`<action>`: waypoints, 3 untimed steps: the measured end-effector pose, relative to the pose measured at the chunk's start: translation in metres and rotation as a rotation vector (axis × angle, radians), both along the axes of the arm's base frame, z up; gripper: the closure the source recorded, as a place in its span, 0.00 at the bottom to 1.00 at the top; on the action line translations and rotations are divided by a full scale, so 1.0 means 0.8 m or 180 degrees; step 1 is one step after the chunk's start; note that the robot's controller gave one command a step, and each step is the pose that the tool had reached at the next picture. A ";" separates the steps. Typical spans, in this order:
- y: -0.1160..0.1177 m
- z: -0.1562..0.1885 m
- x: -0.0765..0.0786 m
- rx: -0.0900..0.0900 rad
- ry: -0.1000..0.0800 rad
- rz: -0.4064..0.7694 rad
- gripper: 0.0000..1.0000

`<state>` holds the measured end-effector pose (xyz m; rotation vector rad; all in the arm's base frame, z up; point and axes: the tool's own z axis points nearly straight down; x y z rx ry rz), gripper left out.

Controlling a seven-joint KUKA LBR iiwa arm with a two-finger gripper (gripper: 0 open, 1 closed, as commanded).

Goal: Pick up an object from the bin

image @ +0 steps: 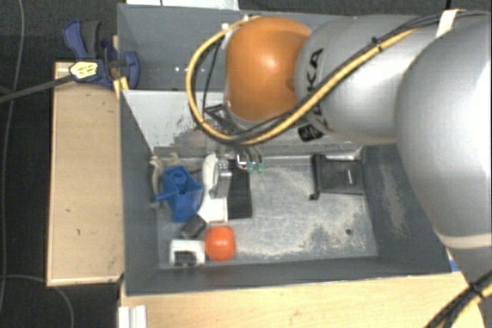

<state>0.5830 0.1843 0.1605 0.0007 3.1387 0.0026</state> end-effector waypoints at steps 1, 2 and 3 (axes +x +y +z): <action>-0.018 -0.052 0.001 0.0004 -0.0020 0.0813 0.00; -0.037 -0.081 -0.011 -0.0003 0.0013 0.1483 0.00; -0.037 -0.067 -0.007 -0.0003 -0.0030 0.1878 0.00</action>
Offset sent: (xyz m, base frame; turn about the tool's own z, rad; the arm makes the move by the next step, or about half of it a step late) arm -0.0136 -0.0396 -0.0452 -0.5435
